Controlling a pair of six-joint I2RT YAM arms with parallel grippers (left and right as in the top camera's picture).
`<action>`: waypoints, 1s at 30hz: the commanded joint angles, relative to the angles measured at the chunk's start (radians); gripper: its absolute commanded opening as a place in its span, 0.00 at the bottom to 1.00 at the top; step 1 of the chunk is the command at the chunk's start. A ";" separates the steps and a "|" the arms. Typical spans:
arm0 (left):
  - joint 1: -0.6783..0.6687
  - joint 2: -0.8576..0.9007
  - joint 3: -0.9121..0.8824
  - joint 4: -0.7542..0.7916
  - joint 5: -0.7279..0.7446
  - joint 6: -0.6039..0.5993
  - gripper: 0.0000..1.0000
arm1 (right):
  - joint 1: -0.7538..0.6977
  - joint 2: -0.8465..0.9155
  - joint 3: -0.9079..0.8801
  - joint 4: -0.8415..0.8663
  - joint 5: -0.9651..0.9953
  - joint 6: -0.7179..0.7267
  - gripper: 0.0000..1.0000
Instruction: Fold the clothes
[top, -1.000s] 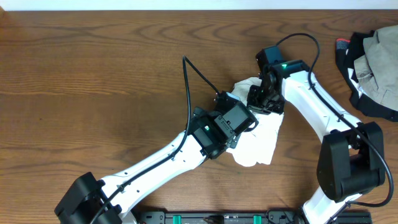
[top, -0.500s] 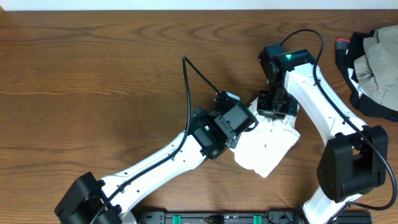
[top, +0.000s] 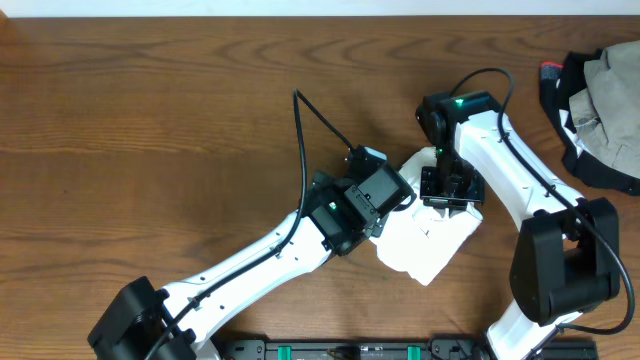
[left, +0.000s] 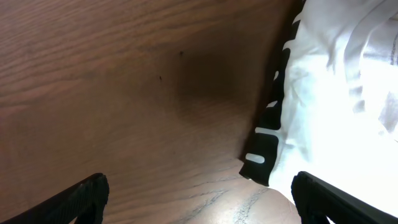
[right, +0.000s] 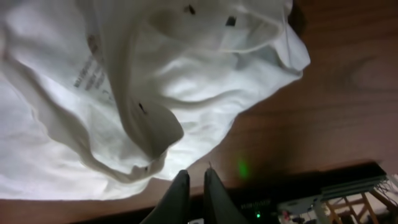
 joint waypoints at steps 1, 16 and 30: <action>0.005 -0.020 -0.003 -0.001 -0.013 -0.016 0.96 | -0.019 -0.021 -0.004 0.010 0.018 -0.005 0.19; 0.005 -0.020 -0.003 -0.010 -0.013 -0.016 0.96 | -0.075 -0.103 -0.109 0.112 -0.081 -0.028 0.68; 0.005 -0.020 -0.003 -0.013 -0.013 -0.016 0.96 | -0.117 -0.399 -0.464 0.494 -0.249 0.051 0.70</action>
